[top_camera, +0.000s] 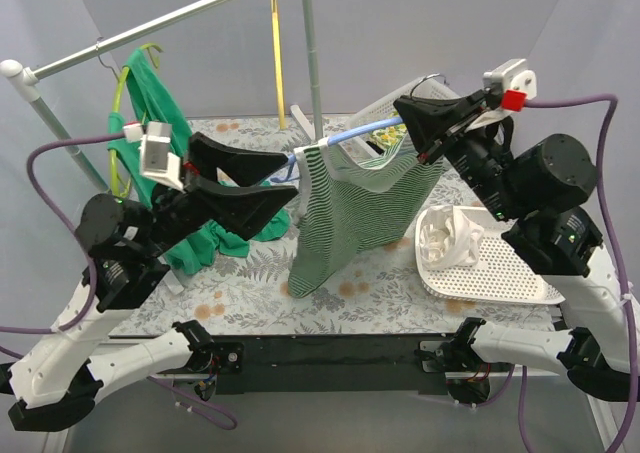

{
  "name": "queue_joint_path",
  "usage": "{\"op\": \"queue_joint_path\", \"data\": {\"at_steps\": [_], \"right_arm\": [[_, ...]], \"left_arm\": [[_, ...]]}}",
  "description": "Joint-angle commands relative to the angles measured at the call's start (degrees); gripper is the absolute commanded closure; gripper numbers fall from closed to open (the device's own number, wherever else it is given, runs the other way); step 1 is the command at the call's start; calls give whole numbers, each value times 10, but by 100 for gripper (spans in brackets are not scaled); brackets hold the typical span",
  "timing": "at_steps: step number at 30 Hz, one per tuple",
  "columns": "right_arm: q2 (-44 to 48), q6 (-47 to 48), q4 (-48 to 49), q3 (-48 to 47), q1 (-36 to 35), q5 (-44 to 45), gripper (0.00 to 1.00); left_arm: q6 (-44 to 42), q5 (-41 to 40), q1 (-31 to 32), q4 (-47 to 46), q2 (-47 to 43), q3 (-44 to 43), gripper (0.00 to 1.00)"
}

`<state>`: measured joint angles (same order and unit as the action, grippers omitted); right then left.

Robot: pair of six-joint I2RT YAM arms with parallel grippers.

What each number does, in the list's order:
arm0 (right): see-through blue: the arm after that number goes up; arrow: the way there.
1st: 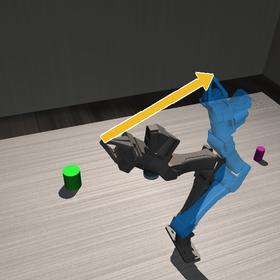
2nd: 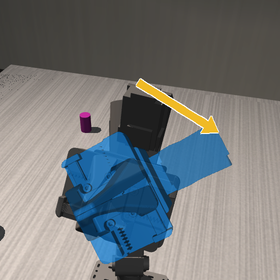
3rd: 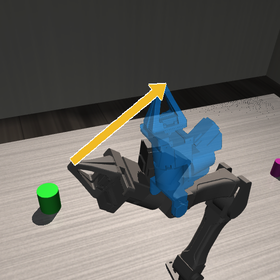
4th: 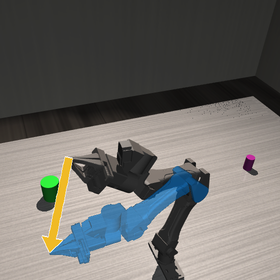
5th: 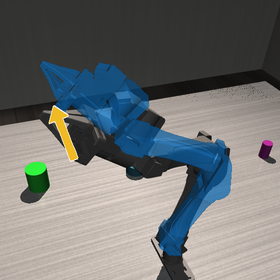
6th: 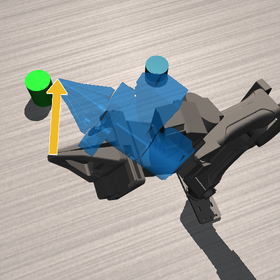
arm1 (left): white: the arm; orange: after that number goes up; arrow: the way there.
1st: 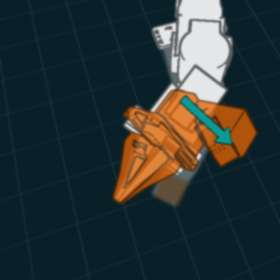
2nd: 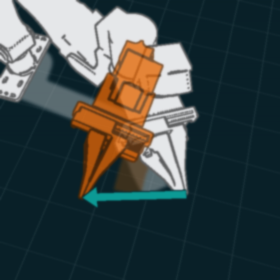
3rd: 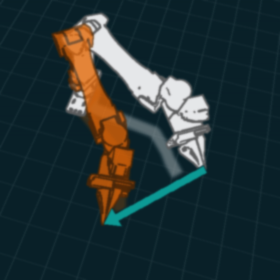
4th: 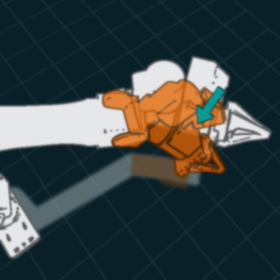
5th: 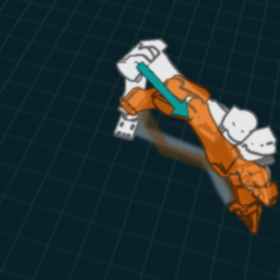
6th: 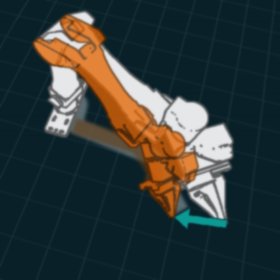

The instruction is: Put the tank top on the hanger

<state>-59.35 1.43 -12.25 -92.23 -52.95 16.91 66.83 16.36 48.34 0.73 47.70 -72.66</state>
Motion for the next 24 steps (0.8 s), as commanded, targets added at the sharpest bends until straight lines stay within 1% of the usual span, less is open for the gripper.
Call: {"op": "queue_joint_path", "data": {"at_steps": [1,4,6,7,8,9,10,12,13,14,16,19,24], "right_arm": [[-30,0,36,-58,-2,-52,99],[-39,-25,30,-26,-2,-78,99],[-38,-38,30,15,-2,-92,99],[-37,-42,32,30,-2,-93,99],[-27,-44,36,44,-2,-95,99],[-22,-48,51,77,-2,-100,99],[-16,-50,58,92,-2,-104,99],[-5,-54,67,120,-2,-122,99],[-6,-56,67,127,-2,-130,99],[-6,-57,66,131,-2,-137,99],[-7,-57,68,148,-2,-156,99],[-9,-59,73,165,-2,-159,99],[-20,-62,78,168,-2,-166,99]], "left_arm": [[-42,-14,-3,-14,-16,-48,30],[-68,-36,-3,31,-23,-74,29],[-79,-60,-3,84,-27,-86,29],[-93,-62,-3,131,-26,-99,30],[-99,-70,-3,159,-26,-110,32],[-104,-74,-3,189,-22,-120,33],[-111,-80,-3,252,-20,-139,34],[-124,-98,-3,317,-16,-157,40],[-126,-102,-3,369,-16,-164,41],[-129,-107,-3,394,-16,-172,41],[-126,-124,-3,449,-18,-174,46],[-119,-121,-3,494,-20,-158,48],[-114,-87,-3,536,2,-114,48]]}}
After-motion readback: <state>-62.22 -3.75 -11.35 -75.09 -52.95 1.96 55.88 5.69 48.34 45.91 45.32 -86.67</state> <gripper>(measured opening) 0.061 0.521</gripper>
